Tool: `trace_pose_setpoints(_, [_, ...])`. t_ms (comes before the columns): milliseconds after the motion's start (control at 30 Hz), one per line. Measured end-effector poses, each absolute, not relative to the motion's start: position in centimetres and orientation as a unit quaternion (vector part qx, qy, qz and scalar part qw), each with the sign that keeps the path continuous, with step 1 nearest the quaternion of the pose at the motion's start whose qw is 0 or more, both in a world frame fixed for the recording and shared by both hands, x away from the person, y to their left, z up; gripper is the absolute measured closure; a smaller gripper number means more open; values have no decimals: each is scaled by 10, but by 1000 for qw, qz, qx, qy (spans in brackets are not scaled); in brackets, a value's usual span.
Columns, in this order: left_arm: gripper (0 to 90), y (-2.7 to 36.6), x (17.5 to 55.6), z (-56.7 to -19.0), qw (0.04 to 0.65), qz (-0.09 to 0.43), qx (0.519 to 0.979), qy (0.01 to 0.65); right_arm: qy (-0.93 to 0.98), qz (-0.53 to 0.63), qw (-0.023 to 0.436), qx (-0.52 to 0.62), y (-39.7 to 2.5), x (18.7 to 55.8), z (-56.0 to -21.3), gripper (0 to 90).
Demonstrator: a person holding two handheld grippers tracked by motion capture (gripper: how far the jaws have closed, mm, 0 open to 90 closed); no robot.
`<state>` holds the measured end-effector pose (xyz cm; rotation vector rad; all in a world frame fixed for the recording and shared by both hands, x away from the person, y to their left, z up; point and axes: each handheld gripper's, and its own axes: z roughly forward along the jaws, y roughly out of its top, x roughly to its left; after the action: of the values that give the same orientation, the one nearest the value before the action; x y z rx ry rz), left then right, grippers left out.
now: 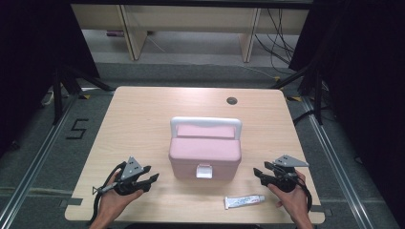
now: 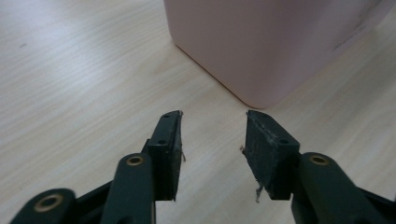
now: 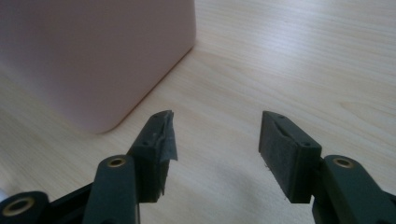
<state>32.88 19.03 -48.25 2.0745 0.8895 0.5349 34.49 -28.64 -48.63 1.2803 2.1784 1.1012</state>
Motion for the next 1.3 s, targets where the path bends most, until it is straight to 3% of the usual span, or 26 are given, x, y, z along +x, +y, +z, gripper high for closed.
trace_pose_setpoints(267, [801,183,344,-482,419,206,806,364,777,409,192,438,-273,353,-481,627])
trace_pose_setpoints(467, [890,178,358,-481,420,204,807,362,782,415,190,424,-258,360,-479,752])
trace_pose_setpoints(933, [898,159,381,-485,429,192,806,361,787,431,163,409,-231,378,-477,869])
trace_pose_setpoints(967, [897,155,380,-486,441,186,798,365,791,427,179,400,-231,379,-476,872])
trace_pose_setpoints(1300, [898,150,376,-486,441,182,806,350,791,437,166,395,-230,381,-478,900])
